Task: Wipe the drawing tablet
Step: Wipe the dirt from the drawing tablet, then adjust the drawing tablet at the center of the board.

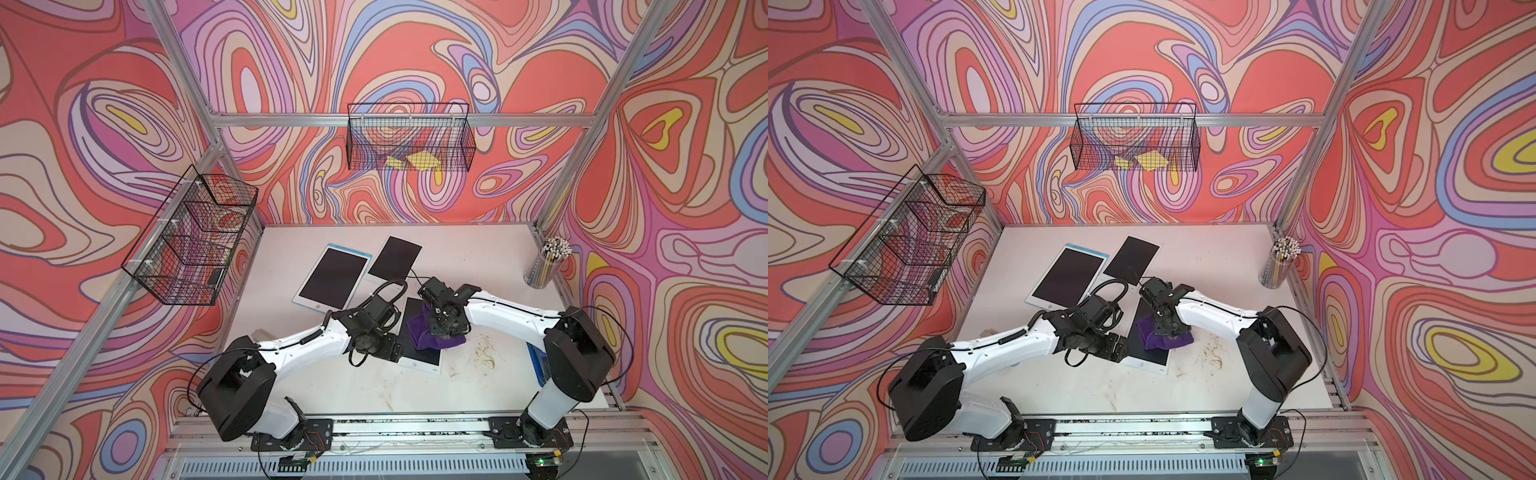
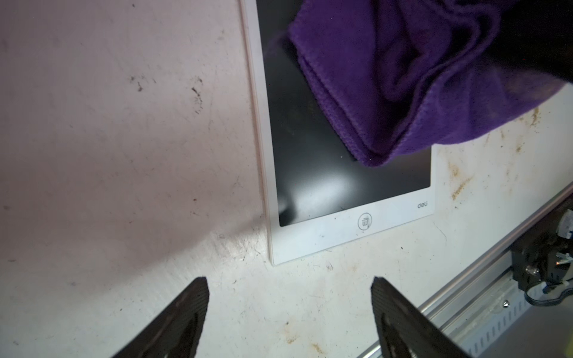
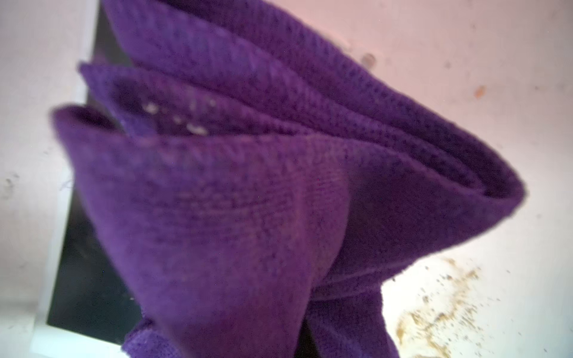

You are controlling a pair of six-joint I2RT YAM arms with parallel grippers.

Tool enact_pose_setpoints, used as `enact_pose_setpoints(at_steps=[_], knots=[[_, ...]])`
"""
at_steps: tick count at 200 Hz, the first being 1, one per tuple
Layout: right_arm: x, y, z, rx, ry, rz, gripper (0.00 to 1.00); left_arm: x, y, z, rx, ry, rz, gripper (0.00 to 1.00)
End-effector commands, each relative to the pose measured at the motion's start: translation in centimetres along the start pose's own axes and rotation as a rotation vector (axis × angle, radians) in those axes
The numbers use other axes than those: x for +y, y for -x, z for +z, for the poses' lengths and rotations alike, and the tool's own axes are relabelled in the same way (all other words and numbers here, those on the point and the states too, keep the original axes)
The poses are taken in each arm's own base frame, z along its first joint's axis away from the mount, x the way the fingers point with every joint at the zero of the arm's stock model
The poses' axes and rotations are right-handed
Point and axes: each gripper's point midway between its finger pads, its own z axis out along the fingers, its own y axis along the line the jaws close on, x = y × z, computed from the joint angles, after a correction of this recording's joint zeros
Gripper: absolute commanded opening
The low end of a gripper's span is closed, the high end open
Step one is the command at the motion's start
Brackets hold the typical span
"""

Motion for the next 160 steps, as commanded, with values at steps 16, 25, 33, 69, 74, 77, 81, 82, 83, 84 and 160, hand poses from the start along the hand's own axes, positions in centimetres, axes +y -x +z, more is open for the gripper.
enact_pose_setpoints(at_steps=[16,25,33,69,74,77,81,82,83,84,160], knots=[[-6.4,-1.7,-1.3,0.003,-0.131,0.148,0.00,-0.1,2.3,-0.1,-0.030,-0.008,-0.003,0.86],[-8.1,-2.0,-1.8,-0.003,-0.153,0.192,0.00,0.1,2.7,0.0,-0.034,-0.017,-0.016,0.86],[-9.5,-2.2,-2.5,-0.016,-0.171,0.232,0.00,0.3,3.2,0.0,-0.037,-0.029,-0.031,0.86],[-14.2,-0.7,-8.8,-0.204,-0.247,0.381,0.00,1.2,5.7,-0.1,-0.080,-0.078,-0.098,0.87],[-14.1,-0.3,-9.7,-0.238,-0.225,0.394,0.00,1.2,6.2,-0.2,-0.088,-0.086,-0.104,0.87],[-14.0,0.0,-10.2,-0.256,-0.209,0.398,0.00,1.3,6.4,-0.1,-0.090,-0.090,-0.108,0.87],[-13.8,0.4,-10.8,-0.282,-0.180,0.401,0.00,1.2,6.7,-0.1,-0.094,-0.099,-0.111,0.87],[-13.7,0.6,-10.9,-0.289,-0.172,0.401,0.00,1.2,6.8,-0.1,-0.096,-0.101,-0.113,0.87],[-13.6,0.6,-11.0,-0.294,-0.165,0.400,0.00,1.2,7.0,-0.1,-0.097,-0.104,-0.116,0.87],[-13.5,0.7,-11.0,-0.298,-0.157,0.399,0.00,1.1,7.1,-0.1,-0.099,-0.108,-0.116,0.87],[-8.6,1.3,-2.8,-0.143,-0.047,0.297,0.00,0.3,9.5,3.5,-0.063,-0.210,-0.169,0.87]])
